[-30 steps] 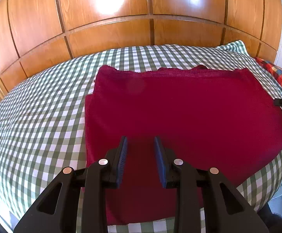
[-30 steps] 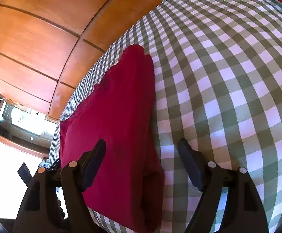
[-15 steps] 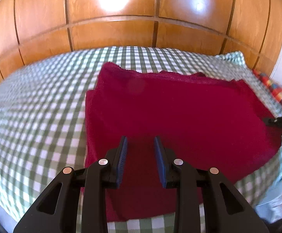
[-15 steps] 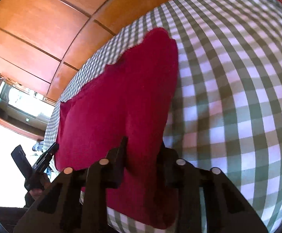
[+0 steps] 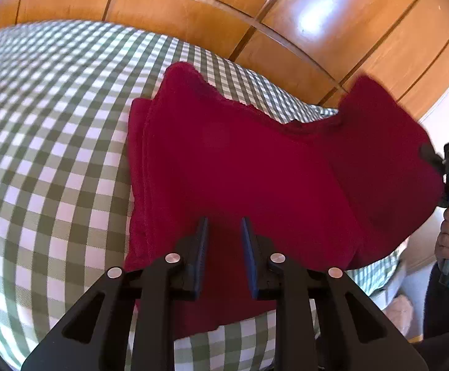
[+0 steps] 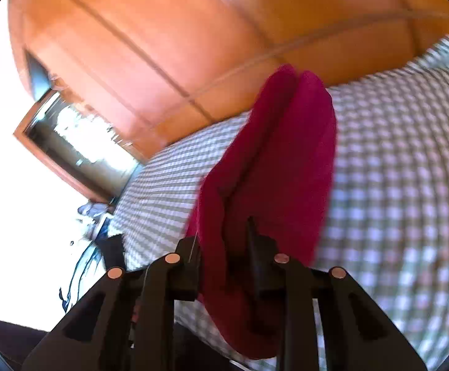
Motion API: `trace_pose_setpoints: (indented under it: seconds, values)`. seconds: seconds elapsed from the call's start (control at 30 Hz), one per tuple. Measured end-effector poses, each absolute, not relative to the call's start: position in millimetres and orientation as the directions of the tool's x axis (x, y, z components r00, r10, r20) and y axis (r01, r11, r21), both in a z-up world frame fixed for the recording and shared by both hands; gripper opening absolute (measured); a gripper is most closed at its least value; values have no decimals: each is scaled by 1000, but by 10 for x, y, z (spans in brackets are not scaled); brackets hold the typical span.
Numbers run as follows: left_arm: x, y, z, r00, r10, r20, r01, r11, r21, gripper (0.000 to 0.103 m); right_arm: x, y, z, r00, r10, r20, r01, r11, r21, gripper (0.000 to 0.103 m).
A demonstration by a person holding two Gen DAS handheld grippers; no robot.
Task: Fold small clothes
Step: 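Grasp the edge of the folded red shirt with both grippers, then fold the shirt in half with the left gripper while the right gripper releases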
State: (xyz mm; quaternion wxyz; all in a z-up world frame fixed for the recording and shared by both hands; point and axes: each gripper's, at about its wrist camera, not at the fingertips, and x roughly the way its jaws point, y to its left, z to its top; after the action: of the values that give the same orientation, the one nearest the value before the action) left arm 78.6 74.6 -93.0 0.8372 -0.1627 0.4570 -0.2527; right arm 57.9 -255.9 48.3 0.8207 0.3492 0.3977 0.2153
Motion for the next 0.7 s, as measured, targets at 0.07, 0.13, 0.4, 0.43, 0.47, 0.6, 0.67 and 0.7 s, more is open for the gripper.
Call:
trace_pose_setpoints:
  seconds: [0.07,0.13,0.4,0.43,0.47,0.6,0.67,0.7]
  values:
    - [812,783,-1008,437,-600,-671,264,798,-541,21,776,-2237,551,562,661,-497,-125,662,739,19]
    - [840,812,-1043,431,-613,-662,256,787,-562,19,990,-1871,540,516,693,-503,-161,656,738,15]
    - [813,904,-1060,429,-644,-634,234,757,-610,20,1538,-784,180,350,739,-575,-224,662,715,14]
    - [805,935,-1052,427,-650,-628,229,750,-620,20,1574,-708,112,330,738,-588,-222,666,712,14]
    - [784,998,-1038,423,-660,-621,224,740,-634,19,1577,-667,49,316,739,-596,-227,668,709,14]
    - [681,1277,-946,436,-674,-596,206,720,-663,20,1534,-554,-120,272,748,-605,-272,663,698,22]
    - [663,1405,-913,457,-664,-592,187,722,-666,20,1481,-582,-164,271,764,-586,-286,645,709,36]
    - [659,1489,-888,472,-655,-590,168,724,-669,20,1453,-602,-160,279,778,-563,-289,627,723,47]
